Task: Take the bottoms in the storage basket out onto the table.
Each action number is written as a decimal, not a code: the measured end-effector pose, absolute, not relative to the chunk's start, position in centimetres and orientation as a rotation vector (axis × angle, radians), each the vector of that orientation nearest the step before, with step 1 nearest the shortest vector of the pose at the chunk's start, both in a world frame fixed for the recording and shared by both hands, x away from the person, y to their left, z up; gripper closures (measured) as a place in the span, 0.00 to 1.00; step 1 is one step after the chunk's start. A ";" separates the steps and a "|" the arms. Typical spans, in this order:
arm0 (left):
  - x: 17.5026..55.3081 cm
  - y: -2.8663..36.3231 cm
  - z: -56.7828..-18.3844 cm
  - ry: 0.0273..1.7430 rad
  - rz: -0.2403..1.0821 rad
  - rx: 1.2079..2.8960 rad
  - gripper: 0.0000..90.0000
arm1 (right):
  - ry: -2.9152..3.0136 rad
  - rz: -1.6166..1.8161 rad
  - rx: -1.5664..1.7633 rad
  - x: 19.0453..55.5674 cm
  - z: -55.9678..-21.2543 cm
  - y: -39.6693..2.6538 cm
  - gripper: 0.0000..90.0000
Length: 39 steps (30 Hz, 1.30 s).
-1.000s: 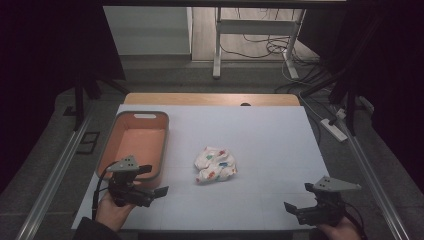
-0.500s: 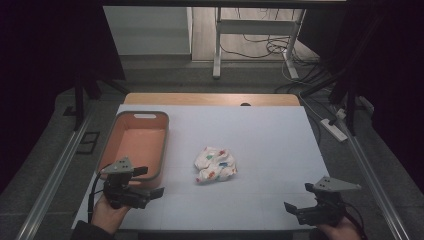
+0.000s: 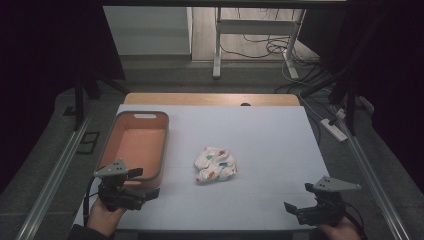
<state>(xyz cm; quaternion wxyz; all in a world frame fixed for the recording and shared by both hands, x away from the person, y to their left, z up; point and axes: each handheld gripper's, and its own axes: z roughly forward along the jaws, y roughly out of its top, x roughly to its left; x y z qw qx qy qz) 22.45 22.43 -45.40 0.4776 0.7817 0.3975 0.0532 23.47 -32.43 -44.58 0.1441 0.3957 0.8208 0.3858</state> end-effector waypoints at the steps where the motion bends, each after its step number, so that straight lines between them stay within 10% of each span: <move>1: 22.4 22.5 -45.4 0.973 0.129 1.906 0.00 | 2.367 1.110 1.141 23.5 -44.6 -32.4 0.01; 39: 20.6 25.4 -46.2 1.027 0.130 1.857 0.00 | 2.366 1.111 1.142 23.5 -44.6 -32.4 0.01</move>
